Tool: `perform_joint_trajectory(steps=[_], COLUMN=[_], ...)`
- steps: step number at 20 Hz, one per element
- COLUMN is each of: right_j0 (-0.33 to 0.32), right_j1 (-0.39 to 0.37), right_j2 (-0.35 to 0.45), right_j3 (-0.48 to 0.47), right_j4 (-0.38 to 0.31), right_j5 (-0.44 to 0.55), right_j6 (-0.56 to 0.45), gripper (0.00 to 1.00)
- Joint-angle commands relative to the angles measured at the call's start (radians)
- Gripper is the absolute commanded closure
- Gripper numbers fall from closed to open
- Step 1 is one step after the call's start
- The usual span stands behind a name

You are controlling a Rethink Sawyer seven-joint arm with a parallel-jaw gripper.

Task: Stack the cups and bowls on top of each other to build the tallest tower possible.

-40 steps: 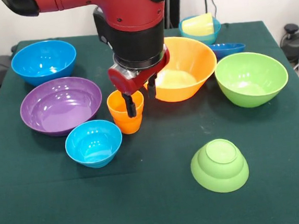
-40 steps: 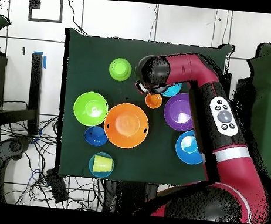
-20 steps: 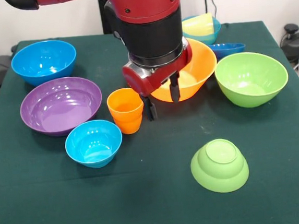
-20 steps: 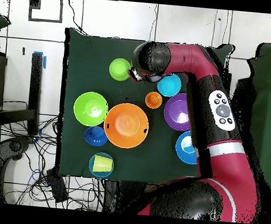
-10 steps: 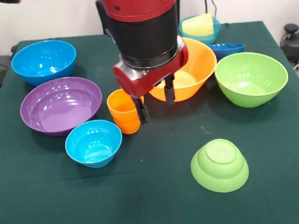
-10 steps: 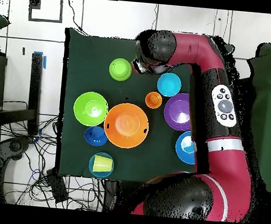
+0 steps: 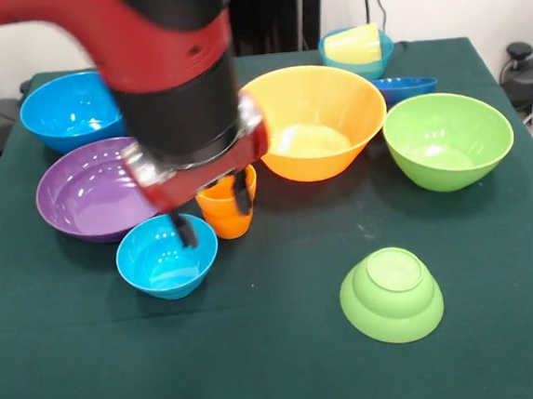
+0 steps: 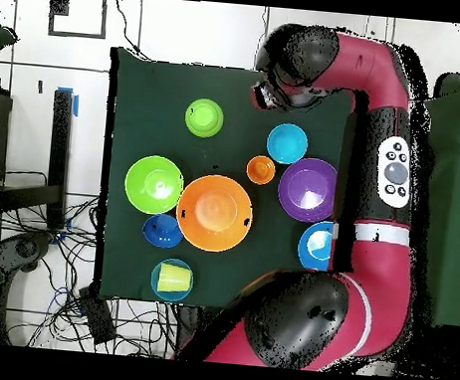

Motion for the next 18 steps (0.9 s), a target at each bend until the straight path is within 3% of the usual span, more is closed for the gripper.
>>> perform_joint_trajectory(steps=[1, 7, 12, 18], right_j0=[0.017, 0.019, -0.011, -0.056], right_j1=[0.108, 0.131, -0.035, -0.103], right_j2=[0.018, 0.023, -0.054, -0.083], right_j3=[-0.197, -0.249, -0.012, 0.123], right_j4=[-0.117, -0.136, -0.063, -0.035], right_j5=[0.069, 0.102, 0.003, -0.037], right_j6=[-0.348, -0.378, -0.290, -0.241], gripper=[0.00, 0.00, 0.00, 0.00])
